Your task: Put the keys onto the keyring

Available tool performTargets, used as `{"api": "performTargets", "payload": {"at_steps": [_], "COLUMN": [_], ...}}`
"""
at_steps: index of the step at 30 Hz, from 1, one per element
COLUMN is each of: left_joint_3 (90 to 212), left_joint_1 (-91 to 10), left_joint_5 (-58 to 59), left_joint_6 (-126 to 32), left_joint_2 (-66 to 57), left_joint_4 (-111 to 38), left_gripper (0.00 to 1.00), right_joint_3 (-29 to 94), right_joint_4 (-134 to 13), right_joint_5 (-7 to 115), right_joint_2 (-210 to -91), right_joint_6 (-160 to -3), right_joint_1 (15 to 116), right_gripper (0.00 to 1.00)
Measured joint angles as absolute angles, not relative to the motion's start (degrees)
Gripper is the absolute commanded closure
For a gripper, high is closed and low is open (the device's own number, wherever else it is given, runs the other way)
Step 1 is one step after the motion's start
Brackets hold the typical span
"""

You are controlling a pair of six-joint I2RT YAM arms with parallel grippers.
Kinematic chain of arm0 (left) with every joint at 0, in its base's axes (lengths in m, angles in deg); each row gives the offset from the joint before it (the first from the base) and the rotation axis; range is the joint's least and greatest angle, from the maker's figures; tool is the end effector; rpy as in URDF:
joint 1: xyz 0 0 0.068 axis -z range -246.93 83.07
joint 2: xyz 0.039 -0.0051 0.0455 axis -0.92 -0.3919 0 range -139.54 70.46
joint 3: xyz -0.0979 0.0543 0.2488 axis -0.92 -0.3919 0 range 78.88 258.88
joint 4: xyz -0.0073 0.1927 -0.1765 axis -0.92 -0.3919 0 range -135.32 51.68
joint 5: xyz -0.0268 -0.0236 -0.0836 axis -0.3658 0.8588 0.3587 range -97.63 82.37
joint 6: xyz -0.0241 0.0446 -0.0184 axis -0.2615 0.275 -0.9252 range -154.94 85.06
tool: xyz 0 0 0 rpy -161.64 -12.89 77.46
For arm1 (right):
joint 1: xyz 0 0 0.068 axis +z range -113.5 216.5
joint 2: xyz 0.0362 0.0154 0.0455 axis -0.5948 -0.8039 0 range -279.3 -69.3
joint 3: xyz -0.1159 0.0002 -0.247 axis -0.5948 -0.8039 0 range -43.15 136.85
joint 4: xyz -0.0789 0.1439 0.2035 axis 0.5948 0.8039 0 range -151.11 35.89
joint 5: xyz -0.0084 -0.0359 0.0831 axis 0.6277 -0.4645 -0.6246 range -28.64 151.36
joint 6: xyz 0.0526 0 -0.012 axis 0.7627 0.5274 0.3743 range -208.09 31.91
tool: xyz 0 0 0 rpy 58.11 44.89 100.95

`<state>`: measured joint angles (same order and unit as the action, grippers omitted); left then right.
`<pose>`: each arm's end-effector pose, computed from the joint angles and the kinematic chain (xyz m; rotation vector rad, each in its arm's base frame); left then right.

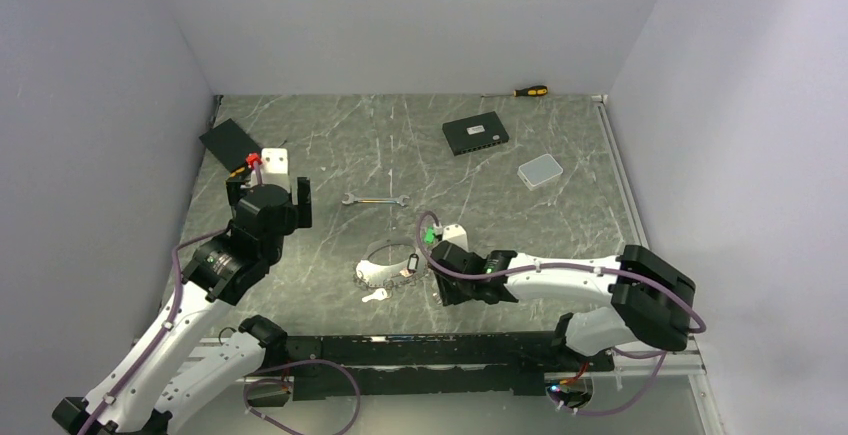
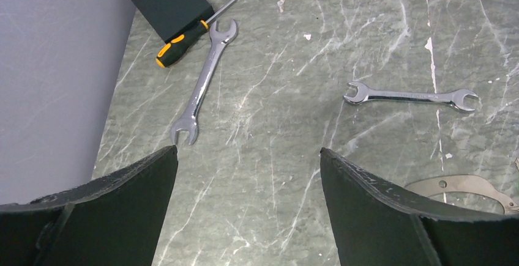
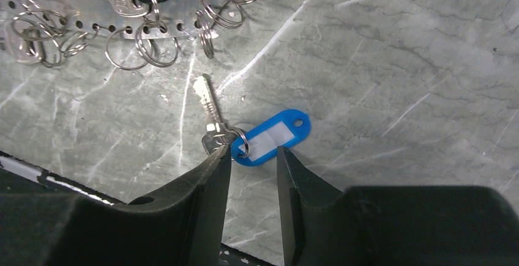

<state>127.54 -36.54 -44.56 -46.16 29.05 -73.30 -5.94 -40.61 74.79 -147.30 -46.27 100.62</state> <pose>0.1385 -0.0564 0.3308 -0.0621 1.9556 0.1871 0.1130 0.2141 0.1618 -0.4316 2.6005 0.3515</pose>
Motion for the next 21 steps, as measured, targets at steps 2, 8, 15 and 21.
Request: {"api": "performTargets", "payload": {"at_steps": [2,8,15,21], "left_joint_3": [127.54,127.54,127.54,127.54], "left_joint_1": [-36.54,-36.54,-36.65,-36.73], "left_joint_5": [-44.56,-44.54,-44.54,-44.56], "left_joint_6": [-46.16,-46.18,-46.18,-46.18], "left_joint_2": [29.05,29.05,29.08,29.10], "left_joint_4": [-73.30,-73.33,-73.33,-73.33], "left_gripper": [0.09,0.09,0.09,0.09], "right_joint_3": [-5.92,-5.72,-5.17,-3.99], "right_joint_4": [-40.64,-40.99,-41.12,-41.49], "right_joint_5": [74.81,74.84,74.86,74.86], "right_joint_2": [-148.06,-148.17,-148.19,-148.19], "right_joint_6": [-46.64,-47.21,-48.06,-50.22], "right_joint_1": [100.62,100.62,100.62,100.62], "right_gripper": [0.66,0.70,0.65,0.61]}}
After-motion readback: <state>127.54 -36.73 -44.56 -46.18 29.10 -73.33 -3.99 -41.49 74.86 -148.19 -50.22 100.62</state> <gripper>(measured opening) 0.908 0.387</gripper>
